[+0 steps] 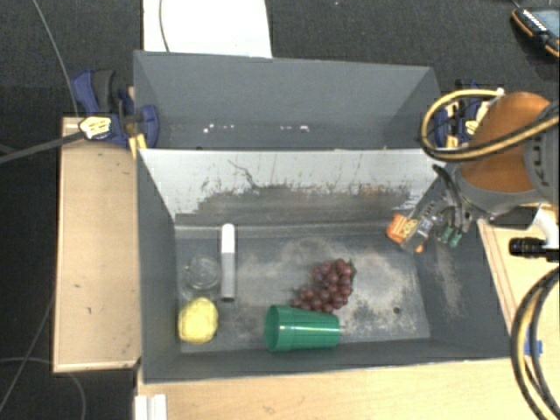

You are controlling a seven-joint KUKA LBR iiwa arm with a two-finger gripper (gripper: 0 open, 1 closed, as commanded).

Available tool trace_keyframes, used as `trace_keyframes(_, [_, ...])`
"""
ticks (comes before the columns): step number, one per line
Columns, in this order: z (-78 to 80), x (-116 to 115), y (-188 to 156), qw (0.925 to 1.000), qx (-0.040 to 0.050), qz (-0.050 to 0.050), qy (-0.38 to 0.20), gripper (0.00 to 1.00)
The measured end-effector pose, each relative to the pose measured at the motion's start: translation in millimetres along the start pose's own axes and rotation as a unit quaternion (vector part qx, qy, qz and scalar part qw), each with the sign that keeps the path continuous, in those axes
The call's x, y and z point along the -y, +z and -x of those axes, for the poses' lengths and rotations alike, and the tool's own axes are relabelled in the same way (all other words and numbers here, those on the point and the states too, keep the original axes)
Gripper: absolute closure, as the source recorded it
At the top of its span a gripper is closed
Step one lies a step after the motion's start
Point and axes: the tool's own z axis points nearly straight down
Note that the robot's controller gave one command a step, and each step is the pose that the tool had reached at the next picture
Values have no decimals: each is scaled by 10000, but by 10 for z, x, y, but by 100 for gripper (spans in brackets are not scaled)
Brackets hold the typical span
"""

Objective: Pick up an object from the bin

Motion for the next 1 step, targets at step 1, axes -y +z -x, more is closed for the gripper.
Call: trace_keyframes(1, [2, -2, -182, 10000, 2, 2, -4, 100])
